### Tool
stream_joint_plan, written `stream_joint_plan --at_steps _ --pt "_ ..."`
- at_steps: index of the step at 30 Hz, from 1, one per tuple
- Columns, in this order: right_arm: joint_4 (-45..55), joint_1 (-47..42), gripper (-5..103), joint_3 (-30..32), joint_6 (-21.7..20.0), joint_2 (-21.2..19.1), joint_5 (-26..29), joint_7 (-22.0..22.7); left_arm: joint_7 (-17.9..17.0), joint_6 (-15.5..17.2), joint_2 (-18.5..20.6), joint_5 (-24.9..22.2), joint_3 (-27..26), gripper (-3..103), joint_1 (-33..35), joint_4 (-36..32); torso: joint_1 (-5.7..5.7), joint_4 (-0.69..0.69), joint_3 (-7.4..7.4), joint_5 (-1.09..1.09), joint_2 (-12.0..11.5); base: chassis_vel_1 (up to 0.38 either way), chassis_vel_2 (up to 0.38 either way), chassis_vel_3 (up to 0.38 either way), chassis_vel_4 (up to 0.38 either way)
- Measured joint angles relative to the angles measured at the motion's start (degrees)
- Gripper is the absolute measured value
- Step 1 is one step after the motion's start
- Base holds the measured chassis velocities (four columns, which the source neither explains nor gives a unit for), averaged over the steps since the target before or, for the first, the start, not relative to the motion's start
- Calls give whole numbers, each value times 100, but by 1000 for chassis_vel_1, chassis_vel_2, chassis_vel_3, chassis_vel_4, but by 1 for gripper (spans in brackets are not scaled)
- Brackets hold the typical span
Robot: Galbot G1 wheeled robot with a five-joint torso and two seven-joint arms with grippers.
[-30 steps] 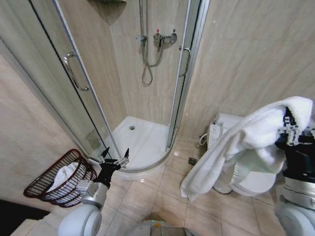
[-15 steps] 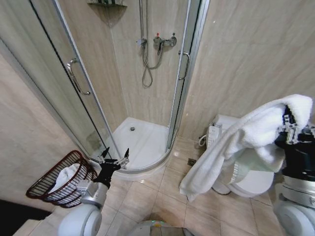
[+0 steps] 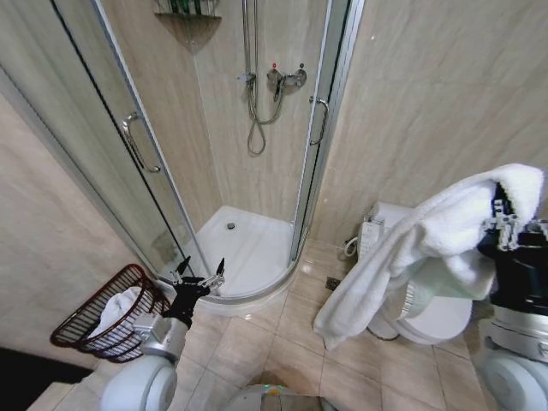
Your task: Discard the used towel into the hamper.
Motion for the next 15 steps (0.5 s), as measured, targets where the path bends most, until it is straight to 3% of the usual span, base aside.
stream_joint_plan --at_steps 15 --pt "0 37 10 -31 -13 -17 -13 -14 0 0 0 0 0 100 0 0 206 0 249 0 457 0 0 0 0"
